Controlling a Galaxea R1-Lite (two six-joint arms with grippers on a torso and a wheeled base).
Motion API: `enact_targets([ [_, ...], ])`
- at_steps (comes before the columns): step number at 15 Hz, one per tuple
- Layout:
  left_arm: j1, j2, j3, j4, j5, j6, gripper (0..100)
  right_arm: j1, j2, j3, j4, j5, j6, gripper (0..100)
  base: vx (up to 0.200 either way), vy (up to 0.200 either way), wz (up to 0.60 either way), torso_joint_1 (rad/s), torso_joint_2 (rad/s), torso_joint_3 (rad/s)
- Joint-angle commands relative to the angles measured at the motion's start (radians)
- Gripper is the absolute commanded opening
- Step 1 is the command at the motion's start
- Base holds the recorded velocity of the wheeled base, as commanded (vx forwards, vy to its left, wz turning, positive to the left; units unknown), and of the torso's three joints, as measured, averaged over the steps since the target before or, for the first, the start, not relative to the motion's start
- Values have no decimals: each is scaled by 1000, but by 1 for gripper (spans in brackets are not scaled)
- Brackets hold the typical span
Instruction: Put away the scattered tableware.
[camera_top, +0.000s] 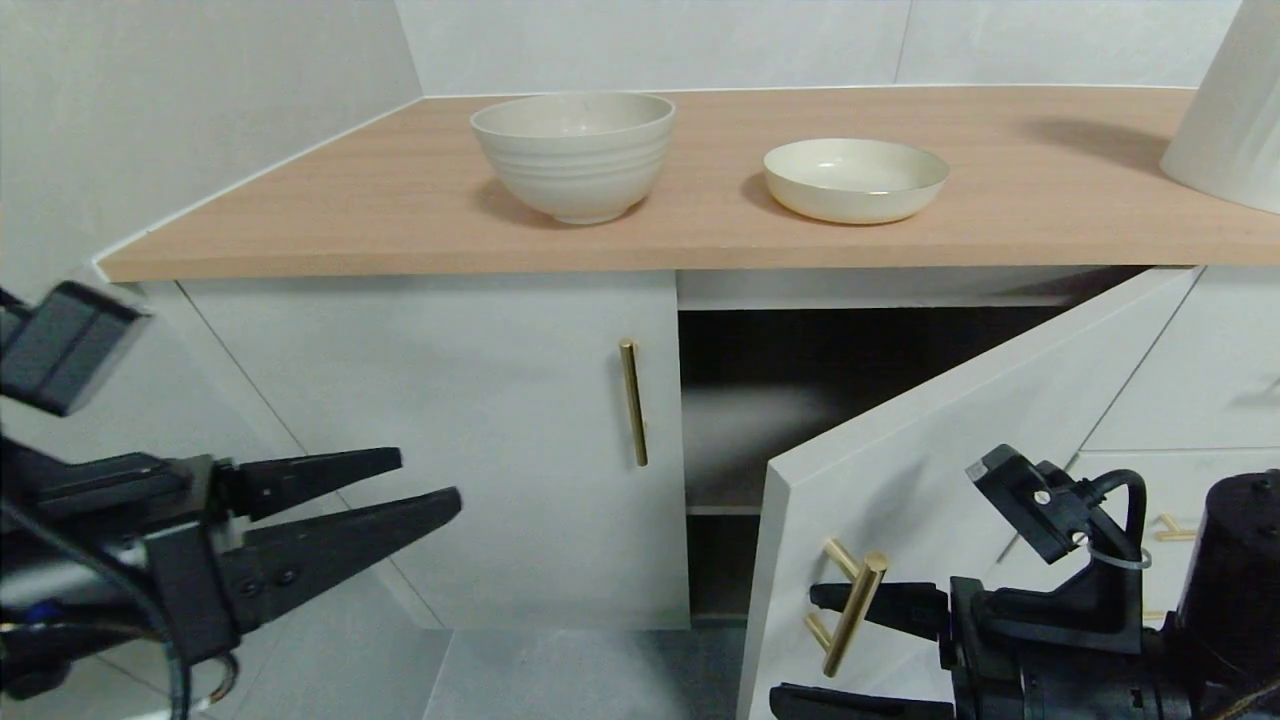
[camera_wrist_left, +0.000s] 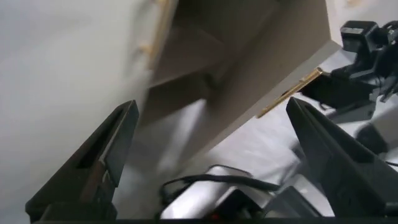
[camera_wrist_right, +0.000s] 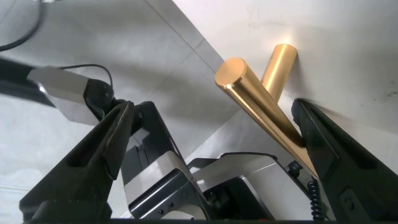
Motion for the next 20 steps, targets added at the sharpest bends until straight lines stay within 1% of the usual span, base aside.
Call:
enact_targets([
  [1, -106, 204, 5, -88, -1, -29, 100, 2, -5, 2, 2, -1, 0, 100, 0, 0, 0, 0, 0, 0],
  [2, -129, 245, 4, -113, -1, -51, 100, 2, -3, 2, 2, -1, 0, 100, 0, 0, 0, 0, 0, 0],
  [3, -135, 273, -1, -134, -1, -57, 0, 2, -3, 2, 2, -1, 0, 100, 0, 0, 0, 0, 0, 0],
  [4, -137, 314, -10, -191, -1, -60, 0, 2, -3, 2, 2, -1, 0, 100, 0, 0, 0, 0, 0, 0],
  [5, -140, 385, -24, -288, 2, -57, 0, 2, -3, 2, 2, -1, 0, 100, 0, 0, 0, 0, 0, 0],
  [7, -149, 457, -28, -366, 8, -51, 0, 2, -1, 2, 2, -1, 0, 100, 0, 0, 0, 0, 0, 0],
  [9, -216, 543, -10, -515, 7, -52, 0, 2, 2, 4, 2, -1, 0, 100, 0, 0, 0, 0, 0, 0],
  [10, -252, 577, -4, -572, 7, -54, 0, 2, 3, 4, 2, -1, 0, 100, 0, 0, 0, 0, 0, 0],
  [11, -287, 624, -5, -619, 10, -54, 0, 2, 6, 7, 2, -1, 0, 100, 0, 0, 0, 0, 0, 0],
  [12, -312, 655, -8, -645, 13, -52, 0, 2, 6, 7, 2, -1, 0, 100, 0, 0, 0, 0, 0, 0],
  [13, -344, 699, -7, -702, 13, -52, 0, 0, 5, 8, 2, -1, 0, 100, 0, 0, 0, 0, 0, 0],
  [14, -367, 735, 1, -769, 14, -52, 0, 0, 5, 8, 0, -1, 0, 100, 0, 0, 0, 0, 0, 0],
  [16, -384, 785, 22, -904, 27, -52, 0, 0, 5, 10, 2, -1, -2, 100, 0, 0, 0, 0, 0, 0],
  [17, -401, 807, 27, -943, 34, -51, 0, 0, 3, 11, 0, -1, -2, 100, 0, 0, 0, 0, 0, 0],
  [18, -408, 811, 25, -949, 53, -52, 0, 0, 2, 13, 0, -1, -2, 100, 0, 0, 0, 0, 0, 0],
  [20, -430, 834, 21, -952, 63, -54, 0, 0, 6, 14, 0, -1, -2, 100, 0, 0, 0, 0, 0, 0],
])
